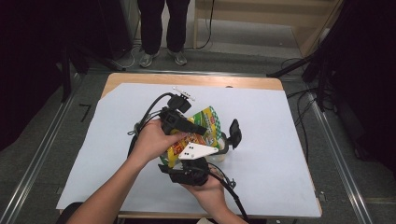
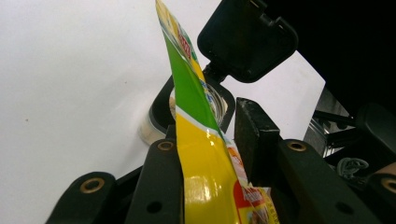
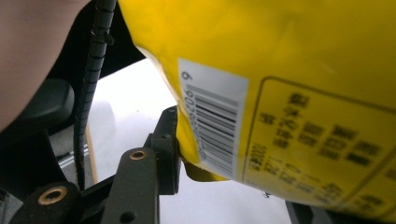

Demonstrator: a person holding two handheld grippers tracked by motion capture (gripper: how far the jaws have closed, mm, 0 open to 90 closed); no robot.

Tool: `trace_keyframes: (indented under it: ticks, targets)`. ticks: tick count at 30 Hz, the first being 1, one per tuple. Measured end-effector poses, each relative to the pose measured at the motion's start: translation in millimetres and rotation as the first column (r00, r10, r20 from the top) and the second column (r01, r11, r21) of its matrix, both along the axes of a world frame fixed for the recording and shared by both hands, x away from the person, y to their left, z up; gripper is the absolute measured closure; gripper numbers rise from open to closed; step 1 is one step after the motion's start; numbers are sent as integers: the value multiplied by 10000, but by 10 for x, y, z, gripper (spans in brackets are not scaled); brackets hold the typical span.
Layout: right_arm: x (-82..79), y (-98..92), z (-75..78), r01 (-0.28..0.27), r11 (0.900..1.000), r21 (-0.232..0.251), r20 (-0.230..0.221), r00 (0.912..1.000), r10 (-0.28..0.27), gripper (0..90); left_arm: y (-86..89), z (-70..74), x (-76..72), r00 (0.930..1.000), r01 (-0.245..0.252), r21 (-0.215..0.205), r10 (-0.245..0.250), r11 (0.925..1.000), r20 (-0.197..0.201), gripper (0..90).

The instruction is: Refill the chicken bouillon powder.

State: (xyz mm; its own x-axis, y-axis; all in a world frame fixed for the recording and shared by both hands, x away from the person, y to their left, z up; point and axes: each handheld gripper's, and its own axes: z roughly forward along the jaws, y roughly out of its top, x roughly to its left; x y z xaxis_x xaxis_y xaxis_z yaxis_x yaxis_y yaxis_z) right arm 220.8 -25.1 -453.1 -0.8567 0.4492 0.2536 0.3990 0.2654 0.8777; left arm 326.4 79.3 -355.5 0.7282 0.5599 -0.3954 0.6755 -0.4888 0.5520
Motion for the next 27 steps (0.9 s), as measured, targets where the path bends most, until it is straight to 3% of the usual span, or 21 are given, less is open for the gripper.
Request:
trace_keyframes:
  ticks: [6,14,21,24,27]
  targets:
    - [20,-13,17,-17,9999,164,-173,9998,20,594,-19,21,20,10000,-38,163,38,9999,7,734]
    - [61,-40,46,-82,9997,250,-271,9996,88,593,-13,90,-10,9991,-187,231,178,9996,388,727]
    - [64,-32,36,-218,9994,268,-401,9989,228,571,-34,68,-1,9991,-166,395,151,9991,391,728]
    - [51,-5,30,-264,9996,-17,-280,9993,264,551,-59,69,-17,9985,-42,489,15,9988,540,768]
    - [38,7,31,-270,9994,-198,-124,9996,268,590,-67,83,-32,9982,75,578,-108,9983,584,785]
